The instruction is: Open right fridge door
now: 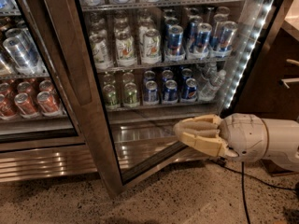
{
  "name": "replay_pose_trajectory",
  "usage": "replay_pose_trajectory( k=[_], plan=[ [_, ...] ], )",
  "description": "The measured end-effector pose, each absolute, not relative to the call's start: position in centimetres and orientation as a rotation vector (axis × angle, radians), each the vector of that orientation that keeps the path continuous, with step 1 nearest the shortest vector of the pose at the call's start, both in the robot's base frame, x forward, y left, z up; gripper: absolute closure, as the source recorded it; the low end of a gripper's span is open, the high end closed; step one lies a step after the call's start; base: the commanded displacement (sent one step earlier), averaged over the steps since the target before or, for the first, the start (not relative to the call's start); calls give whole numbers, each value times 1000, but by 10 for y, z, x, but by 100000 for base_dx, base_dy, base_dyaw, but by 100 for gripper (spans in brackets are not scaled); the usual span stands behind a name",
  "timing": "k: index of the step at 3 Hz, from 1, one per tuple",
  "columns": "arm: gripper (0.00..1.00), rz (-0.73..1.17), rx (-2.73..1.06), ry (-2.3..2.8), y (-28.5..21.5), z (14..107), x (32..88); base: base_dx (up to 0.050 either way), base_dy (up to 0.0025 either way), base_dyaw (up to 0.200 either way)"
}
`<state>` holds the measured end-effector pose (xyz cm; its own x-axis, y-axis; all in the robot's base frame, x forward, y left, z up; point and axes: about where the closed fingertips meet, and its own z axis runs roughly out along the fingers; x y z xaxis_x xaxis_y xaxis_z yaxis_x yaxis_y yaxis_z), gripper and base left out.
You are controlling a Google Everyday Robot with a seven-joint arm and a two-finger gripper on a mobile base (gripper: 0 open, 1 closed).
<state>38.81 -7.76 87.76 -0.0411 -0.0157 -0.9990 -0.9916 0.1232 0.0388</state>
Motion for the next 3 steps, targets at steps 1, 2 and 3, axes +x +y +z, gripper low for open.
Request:
replay_pose_trajectory(
  k=[1, 2, 3],
  plan=[
    [100, 1138, -1112, 1308, -78, 878, 388, -3, 4, -19243],
    [100, 1138, -1112, 1308, -78, 878, 388, 1, -1, -19192],
    [100, 1138, -1112, 1308, -78, 878, 388, -5013, 32, -230]
  ],
)
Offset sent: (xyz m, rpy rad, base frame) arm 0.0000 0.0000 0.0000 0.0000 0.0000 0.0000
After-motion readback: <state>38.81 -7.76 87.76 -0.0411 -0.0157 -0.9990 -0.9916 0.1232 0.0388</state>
